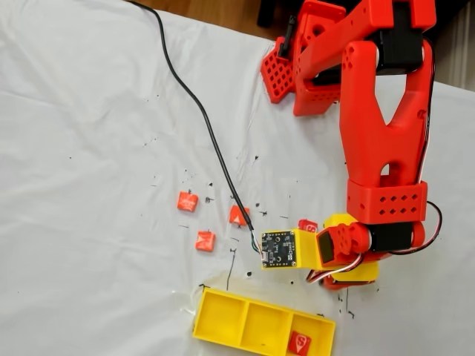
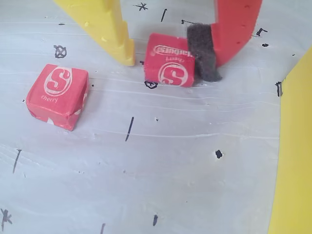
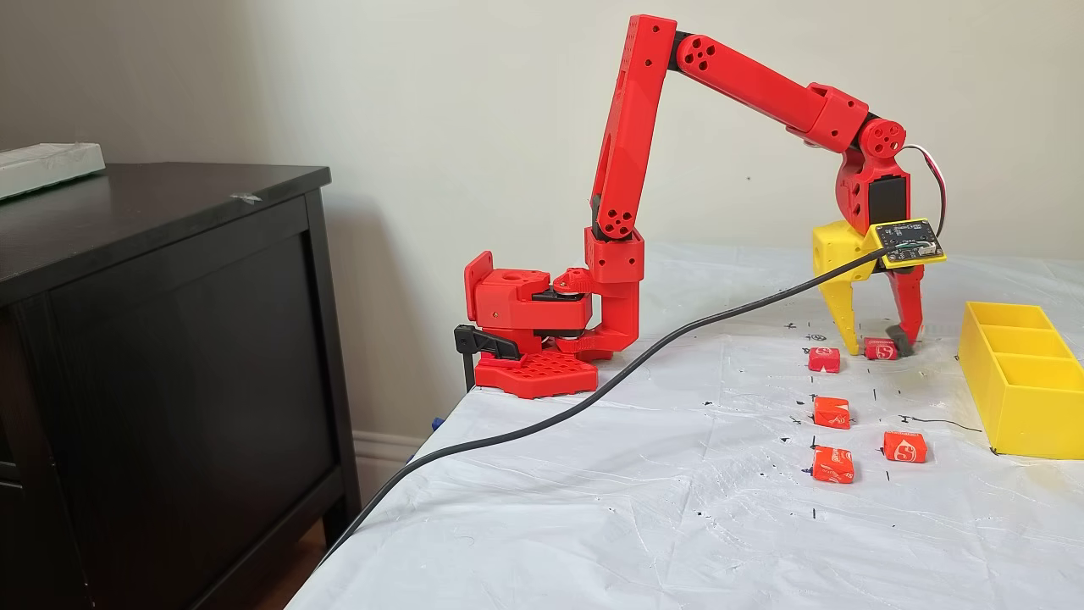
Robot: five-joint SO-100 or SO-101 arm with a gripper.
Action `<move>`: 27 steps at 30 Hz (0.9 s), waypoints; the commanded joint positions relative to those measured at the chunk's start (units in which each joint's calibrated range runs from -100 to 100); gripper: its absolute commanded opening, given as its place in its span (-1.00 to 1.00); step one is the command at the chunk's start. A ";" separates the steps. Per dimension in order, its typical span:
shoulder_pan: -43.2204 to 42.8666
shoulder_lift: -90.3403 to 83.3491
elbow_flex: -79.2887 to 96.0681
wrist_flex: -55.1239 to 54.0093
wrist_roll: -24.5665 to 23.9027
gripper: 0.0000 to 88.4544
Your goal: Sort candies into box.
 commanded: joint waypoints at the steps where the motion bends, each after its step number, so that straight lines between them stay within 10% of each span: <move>1: 0.07 0.12 -1.29 -1.15 -0.49 -0.91; 27: 9.04 -14.72 -22.50 10.63 0.93 -1.00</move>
